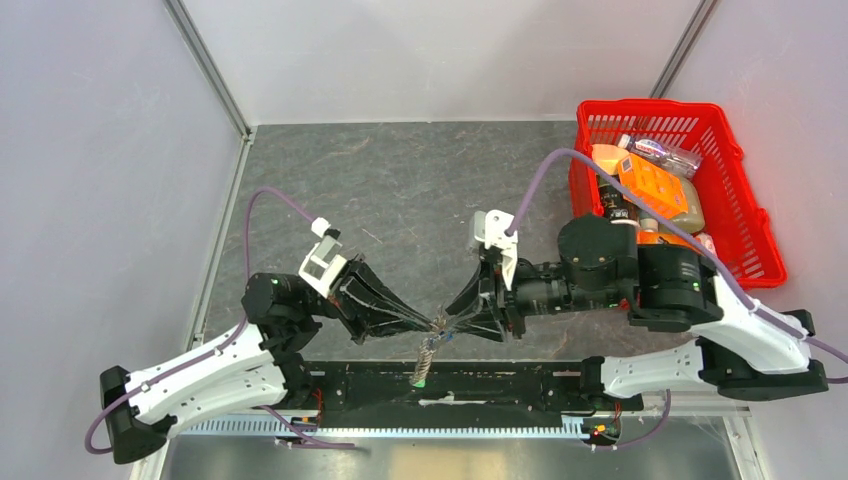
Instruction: Put the keys on the keyring
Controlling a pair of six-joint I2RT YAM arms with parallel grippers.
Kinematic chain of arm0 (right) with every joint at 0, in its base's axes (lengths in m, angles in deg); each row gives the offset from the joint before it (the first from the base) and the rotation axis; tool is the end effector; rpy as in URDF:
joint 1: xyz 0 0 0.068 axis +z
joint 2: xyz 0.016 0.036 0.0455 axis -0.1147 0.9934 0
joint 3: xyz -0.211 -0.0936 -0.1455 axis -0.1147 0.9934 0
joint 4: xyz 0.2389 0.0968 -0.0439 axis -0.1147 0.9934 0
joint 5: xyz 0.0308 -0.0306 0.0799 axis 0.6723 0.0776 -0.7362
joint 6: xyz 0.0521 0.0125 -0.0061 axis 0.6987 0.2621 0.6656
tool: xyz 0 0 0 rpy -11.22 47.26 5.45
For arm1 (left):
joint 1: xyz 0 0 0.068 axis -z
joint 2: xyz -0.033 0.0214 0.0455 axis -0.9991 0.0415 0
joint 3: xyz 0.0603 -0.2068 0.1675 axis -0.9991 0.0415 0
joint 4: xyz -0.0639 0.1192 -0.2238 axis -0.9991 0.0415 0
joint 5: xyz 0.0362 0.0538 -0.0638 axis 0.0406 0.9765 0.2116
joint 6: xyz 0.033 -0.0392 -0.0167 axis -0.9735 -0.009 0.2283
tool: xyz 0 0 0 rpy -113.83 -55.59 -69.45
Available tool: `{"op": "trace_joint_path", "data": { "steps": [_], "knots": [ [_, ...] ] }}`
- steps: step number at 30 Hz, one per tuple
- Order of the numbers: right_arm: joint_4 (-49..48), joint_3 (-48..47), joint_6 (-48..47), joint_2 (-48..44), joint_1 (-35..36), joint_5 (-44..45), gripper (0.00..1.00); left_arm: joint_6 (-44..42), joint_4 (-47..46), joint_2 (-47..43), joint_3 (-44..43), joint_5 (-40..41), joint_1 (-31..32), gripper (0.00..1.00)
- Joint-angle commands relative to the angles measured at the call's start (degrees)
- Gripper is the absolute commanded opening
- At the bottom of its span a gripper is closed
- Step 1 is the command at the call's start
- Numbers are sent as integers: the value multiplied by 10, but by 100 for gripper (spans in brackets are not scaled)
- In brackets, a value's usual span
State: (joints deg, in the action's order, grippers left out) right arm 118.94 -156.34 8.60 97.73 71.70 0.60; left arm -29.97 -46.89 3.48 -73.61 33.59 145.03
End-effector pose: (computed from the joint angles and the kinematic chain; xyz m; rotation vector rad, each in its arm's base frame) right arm 0.0299 0.1738 0.5074 -1.2890 1.6026 1.1514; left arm 0.0625 -0.1429 0.3899 0.9600 0.8620 -1.8360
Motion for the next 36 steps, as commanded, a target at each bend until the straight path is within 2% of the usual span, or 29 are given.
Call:
{"op": "trace_joint_path", "data": {
  "steps": [1,6,14,25,36],
  "knots": [
    [-127,49,102,-21,4,52,38,4,-28,-15,0,41,2,2],
    [-202,105,158,-50,4,58,38,-6,-18,-27,6,65,2,2],
    [-246,138,183,-77,4,69,38,-15,-5,-41,12,79,2,2],
    [-222,145,192,-81,4,55,35,-21,2,-48,13,95,2,2],
    [-254,200,199,-103,4,53,33,-22,5,-48,13,107,3,2]
  ]
}}
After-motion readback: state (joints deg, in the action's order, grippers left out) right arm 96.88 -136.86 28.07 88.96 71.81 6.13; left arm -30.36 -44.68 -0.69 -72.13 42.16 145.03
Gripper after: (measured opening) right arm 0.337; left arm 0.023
